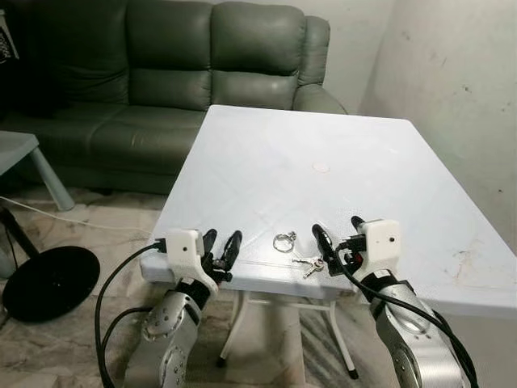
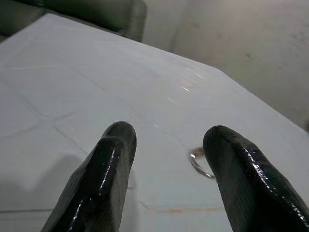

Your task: Hang keys on a hook

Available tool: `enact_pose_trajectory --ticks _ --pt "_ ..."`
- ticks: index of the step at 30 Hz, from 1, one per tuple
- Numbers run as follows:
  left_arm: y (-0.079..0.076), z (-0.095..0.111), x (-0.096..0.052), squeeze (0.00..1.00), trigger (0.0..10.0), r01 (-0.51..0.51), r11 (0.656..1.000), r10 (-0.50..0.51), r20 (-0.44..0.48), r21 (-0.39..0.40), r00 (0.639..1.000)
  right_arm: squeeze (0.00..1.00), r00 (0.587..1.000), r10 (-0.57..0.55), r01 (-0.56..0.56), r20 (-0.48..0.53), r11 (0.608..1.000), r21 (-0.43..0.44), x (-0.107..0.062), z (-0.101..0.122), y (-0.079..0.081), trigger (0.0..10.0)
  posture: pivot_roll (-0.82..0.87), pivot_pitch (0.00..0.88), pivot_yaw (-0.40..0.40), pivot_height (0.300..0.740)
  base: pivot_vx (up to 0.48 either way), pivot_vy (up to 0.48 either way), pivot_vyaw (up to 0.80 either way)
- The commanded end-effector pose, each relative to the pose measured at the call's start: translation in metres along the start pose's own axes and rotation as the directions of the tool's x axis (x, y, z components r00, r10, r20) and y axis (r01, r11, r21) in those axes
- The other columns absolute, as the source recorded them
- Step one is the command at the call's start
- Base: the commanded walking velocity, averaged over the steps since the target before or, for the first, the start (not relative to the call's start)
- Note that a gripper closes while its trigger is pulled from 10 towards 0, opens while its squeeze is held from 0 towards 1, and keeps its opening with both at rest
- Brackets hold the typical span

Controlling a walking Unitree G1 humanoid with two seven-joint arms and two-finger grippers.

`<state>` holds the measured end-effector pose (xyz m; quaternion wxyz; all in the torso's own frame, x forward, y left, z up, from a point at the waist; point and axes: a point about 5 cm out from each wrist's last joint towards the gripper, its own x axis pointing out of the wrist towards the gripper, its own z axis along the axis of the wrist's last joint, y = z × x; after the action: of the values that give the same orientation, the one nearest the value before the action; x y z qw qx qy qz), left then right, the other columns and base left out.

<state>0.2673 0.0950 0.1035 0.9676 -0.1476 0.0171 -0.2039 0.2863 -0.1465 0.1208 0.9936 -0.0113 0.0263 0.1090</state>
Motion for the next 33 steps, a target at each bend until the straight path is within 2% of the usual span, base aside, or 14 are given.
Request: enact_pose_trajectory --ticks 1,4,8,17,28,33 --pt "-0.010 0.002 0.000 0.00 10.0 0.050 0.998 -0.051 0.003 0.025 0.999 0.00 0.999 -0.037 0.037 -0.040 0.999 0.007 0.004 -0.003 0.001 10.0 0.06 0.024 -0.067 0.740 0.000 0.000 0.00" --pt "-0.012 0.001 -0.003 0.00 10.0 0.059 0.998 -0.059 -0.005 0.030 0.998 0.00 0.989 -0.119 0.122 -0.087 0.992 0.031 0.007 -0.008 0.003 10.0 0.07 0.033 -0.071 0.740 0.000 0.000 0.00" --pt "-0.014 0.001 -0.005 0.00 10.0 0.064 0.998 -0.064 -0.010 0.029 0.998 0.00 0.976 -0.165 0.173 -0.144 0.984 0.041 0.007 -0.016 0.006 10.0 0.07 0.035 -0.072 0.740 0.000 0.000 0.00" --pt "-0.016 0.001 -0.008 0.00 10.0 0.071 0.997 -0.071 -0.017 0.025 0.997 0.00 0.957 -0.197 0.213 -0.211 0.975 0.055 0.000 -0.029 0.015 10.0 0.08 0.040 -0.070 0.740 0.000 0.000 0.00" --pt "-0.017 0.001 -0.008 0.00 10.0 0.075 0.997 -0.074 -0.021 0.021 0.997 0.00 0.953 -0.192 0.209 -0.233 0.976 0.052 0.000 -0.032 0.024 10.0 0.08 0.042 -0.066 0.740 0.000 0.000 0.00" --pt "-0.017 0.002 -0.008 0.00 10.0 0.071 0.997 -0.071 -0.022 0.020 0.997 0.00 0.957 -0.184 0.206 -0.224 0.976 0.076 0.003 -0.027 0.029 10.0 0.08 0.039 -0.065 0.740 0.000 0.000 0.00"
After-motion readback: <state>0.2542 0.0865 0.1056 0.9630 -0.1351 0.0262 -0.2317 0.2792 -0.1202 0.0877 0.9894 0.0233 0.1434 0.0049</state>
